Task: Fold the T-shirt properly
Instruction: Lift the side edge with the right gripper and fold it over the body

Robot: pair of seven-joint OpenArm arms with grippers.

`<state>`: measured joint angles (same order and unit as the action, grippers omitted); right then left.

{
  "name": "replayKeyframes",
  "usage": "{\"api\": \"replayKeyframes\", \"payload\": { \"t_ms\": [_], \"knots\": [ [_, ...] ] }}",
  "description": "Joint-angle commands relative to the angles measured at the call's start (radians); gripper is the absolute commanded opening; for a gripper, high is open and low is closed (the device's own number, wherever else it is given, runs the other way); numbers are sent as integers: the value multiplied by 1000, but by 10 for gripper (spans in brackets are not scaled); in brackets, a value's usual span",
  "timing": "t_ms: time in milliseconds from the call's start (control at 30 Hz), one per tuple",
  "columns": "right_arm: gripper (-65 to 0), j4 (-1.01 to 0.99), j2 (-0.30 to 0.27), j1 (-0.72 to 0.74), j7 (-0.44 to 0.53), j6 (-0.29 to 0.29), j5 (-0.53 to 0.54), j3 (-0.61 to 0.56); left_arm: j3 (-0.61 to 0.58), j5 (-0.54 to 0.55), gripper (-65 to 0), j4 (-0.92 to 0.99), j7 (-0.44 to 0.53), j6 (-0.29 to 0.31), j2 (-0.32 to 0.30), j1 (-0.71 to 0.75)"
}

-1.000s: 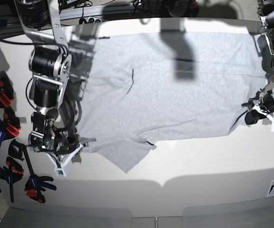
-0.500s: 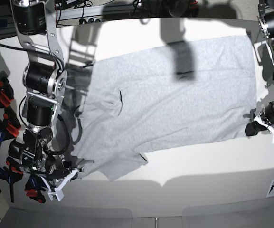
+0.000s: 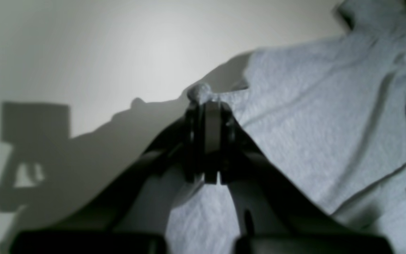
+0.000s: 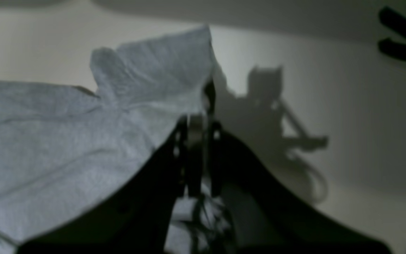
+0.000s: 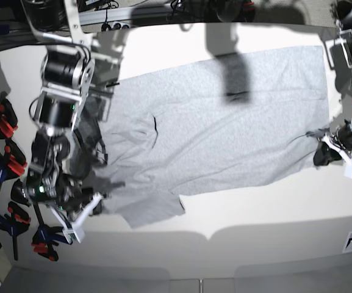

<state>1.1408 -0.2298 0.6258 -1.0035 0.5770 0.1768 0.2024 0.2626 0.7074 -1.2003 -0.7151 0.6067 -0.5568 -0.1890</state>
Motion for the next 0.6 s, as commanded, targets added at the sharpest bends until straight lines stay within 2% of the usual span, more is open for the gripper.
{"api": "replayKeyframes", "payload": {
  "t_ms": [0,67,233,333,400,567],
  "knots": [
    [-650,63,-11,19,18,-5,18,0,6,4,-650,-59,37,-20,-20,-6],
    [-650,138,-11,-31,9,-16,18,0,6,-12,-650,-137,37,-70,-20,29],
    [-650,261,-11,-131,-6,-24,18,0,6,-44,-650,-287,27,-100,-20,109],
    [-650,310,-12,-188,-9,-24,18,6,6,-124,-650,-343,27,-147,-20,156],
    [-650,332,-12,-222,-8,-24,18,18,6,-134,-650,-356,27,-180,-20,183],
    [-650,394,-13,-301,-11,-24,18,49,6,-104,-650,-357,27,-188,-20,257]
  ]
}}
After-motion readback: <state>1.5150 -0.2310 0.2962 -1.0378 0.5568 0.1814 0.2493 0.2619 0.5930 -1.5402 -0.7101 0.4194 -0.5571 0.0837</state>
